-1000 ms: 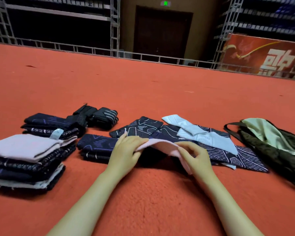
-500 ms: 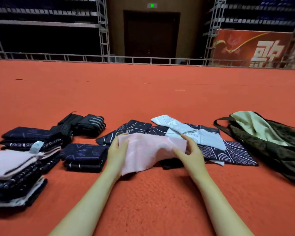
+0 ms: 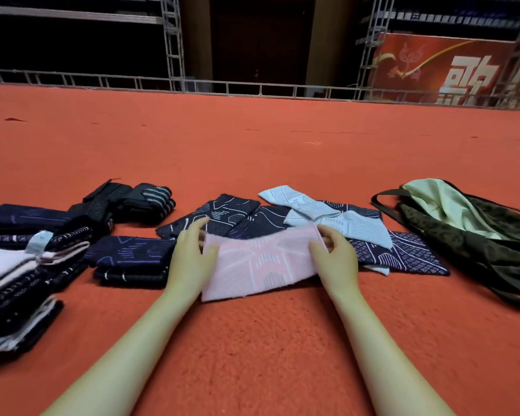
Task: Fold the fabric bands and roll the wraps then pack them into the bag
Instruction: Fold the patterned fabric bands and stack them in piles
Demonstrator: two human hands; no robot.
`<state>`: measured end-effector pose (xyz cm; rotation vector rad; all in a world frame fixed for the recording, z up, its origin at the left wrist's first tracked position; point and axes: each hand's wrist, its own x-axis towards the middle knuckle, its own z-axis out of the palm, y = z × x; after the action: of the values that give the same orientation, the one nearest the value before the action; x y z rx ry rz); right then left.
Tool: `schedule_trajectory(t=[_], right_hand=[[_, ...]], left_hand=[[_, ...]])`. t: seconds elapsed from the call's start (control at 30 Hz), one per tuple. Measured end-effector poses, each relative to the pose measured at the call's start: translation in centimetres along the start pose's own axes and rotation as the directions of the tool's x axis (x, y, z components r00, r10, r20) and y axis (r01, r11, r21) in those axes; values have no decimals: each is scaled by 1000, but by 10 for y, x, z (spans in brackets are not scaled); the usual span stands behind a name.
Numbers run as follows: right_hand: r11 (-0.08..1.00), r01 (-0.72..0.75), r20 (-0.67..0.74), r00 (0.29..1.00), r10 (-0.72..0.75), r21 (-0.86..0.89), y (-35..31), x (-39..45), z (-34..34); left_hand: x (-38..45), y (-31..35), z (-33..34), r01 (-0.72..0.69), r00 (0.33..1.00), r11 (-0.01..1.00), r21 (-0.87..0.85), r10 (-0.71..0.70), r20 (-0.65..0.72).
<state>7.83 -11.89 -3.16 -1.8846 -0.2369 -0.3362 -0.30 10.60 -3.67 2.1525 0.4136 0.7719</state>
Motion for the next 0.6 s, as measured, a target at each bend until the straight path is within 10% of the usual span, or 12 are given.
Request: schedule_trajectory(t=[0.37, 0.6], right_hand=[[990, -32, 25, 999, 36, -138, 5, -2, 7], [968, 247, 197, 952, -235, -35, -11, -25, 29]], left_hand=[[-22, 3, 29, -450, 855, 828, 334, 291, 430], [-14, 3, 28, -282, 908, 951, 125, 223, 356]])
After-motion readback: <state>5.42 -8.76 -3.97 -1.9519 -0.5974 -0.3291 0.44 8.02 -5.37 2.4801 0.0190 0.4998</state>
